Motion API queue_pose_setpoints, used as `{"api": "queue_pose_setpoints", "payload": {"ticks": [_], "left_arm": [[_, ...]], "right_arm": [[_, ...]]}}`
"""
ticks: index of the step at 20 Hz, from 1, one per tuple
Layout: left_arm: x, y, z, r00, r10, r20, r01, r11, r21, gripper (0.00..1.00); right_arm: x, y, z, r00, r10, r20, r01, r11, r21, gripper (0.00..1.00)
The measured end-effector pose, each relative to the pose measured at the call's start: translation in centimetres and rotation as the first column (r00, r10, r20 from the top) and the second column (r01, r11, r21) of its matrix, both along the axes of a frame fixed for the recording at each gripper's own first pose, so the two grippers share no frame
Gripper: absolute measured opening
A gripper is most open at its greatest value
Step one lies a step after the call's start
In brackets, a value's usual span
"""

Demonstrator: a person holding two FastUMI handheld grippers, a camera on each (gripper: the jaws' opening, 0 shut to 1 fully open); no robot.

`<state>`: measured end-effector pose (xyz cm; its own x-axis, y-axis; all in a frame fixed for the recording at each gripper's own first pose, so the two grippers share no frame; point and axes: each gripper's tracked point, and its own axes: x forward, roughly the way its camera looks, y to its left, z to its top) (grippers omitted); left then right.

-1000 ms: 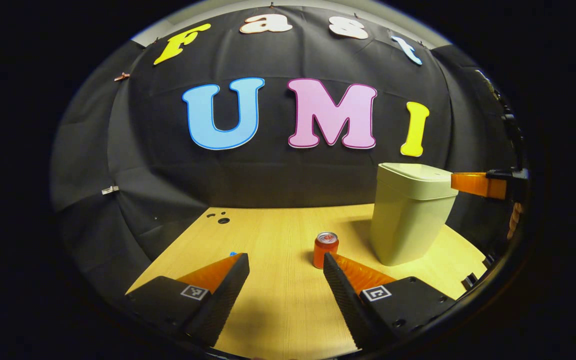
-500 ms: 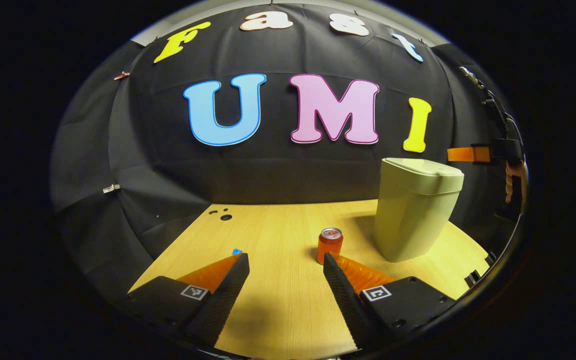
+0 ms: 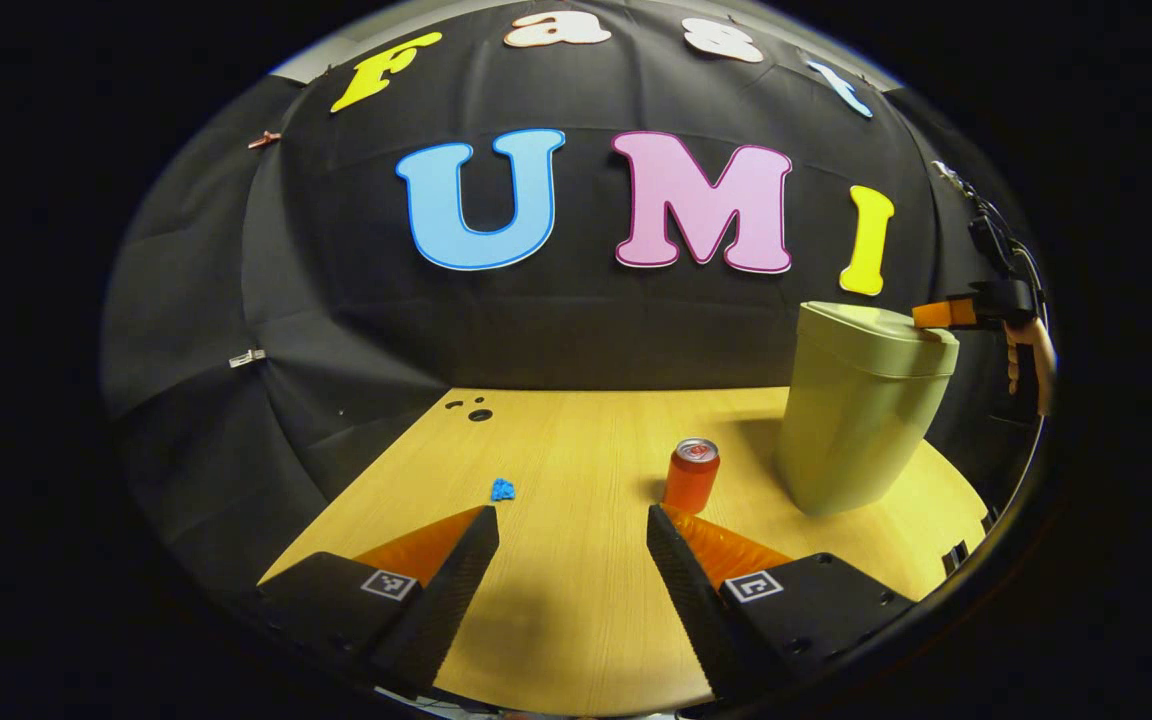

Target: Press the lid of the desktop garbage bin to open it, pick up the crumpled paper on the desktop and throw it into the bin, then pick up the pop can on the desktop and drop it into the bin, and finally close the garbage bin lid.

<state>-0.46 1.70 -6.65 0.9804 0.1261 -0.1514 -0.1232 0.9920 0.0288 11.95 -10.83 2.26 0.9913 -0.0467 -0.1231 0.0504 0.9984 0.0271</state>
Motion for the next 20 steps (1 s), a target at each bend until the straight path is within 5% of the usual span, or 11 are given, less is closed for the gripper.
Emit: {"api": "queue_pose_setpoints", "payload": {"ticks": [13,20], "left_arm": [[2.5,-2.1,-0.2,0.999,0.018,-0.032,-0.018,1.0,-0.007,0.96],[3.5,-2.2,1.5,0.988,0.152,-0.007,-0.152,0.988,-0.003,0.96]], "right_arm": [[-0.2,0.3,0.6,0.999,0.04,0.029,-0.038,0.998,-0.057,0.05],[-2.0,0.7,2.0,0.981,0.167,0.1,-0.165,0.986,-0.027,0.05]]}}
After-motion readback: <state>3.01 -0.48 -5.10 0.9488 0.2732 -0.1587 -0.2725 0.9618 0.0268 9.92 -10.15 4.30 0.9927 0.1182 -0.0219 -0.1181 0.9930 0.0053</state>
